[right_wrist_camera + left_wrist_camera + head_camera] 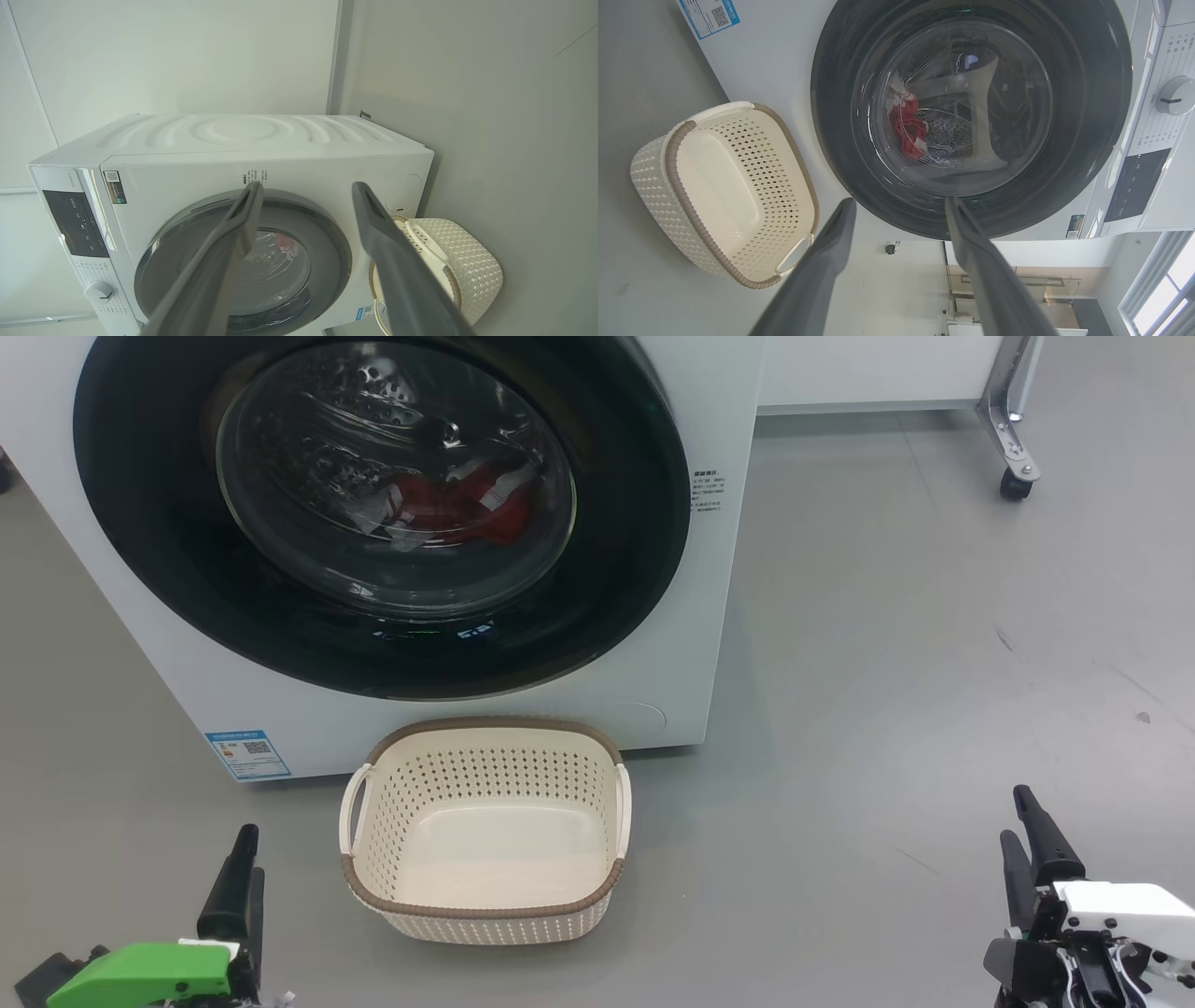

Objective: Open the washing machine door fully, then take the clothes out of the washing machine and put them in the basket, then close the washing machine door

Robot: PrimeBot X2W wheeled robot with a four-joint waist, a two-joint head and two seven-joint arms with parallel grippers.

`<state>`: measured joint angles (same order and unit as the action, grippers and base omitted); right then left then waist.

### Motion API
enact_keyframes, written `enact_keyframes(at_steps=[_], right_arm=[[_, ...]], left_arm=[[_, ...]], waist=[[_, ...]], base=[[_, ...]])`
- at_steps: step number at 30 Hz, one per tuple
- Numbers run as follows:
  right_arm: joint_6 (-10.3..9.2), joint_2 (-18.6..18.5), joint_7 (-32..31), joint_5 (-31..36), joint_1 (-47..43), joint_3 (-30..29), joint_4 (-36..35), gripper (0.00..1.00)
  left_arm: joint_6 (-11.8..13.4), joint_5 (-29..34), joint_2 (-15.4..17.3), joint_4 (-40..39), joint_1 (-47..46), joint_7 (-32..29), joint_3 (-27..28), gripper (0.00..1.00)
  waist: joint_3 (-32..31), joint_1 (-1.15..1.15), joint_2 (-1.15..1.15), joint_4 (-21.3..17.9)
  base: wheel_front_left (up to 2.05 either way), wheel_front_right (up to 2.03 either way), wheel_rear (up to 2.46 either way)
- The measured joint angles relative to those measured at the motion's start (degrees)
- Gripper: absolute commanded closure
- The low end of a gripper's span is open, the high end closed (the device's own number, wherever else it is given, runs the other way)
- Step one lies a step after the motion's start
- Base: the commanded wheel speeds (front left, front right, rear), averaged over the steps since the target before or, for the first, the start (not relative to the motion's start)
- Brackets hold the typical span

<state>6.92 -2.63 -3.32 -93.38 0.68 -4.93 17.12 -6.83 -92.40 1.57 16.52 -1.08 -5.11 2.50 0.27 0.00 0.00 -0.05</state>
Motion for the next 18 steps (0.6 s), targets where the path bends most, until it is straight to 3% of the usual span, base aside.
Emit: enact_keyframes(at_steps=[18], right_arm=[[0.0, -1.6, 2.1, 5.2, 0.0, 1.9, -1.1, 0.0]], left_arm=[[0.0, 3.3, 0.6, -2.0, -0.3, 2.0, -2.1, 0.0]], waist=[[0.0, 0.0, 0.0, 0.1]], base=[[0.0, 0.0, 0.0]])
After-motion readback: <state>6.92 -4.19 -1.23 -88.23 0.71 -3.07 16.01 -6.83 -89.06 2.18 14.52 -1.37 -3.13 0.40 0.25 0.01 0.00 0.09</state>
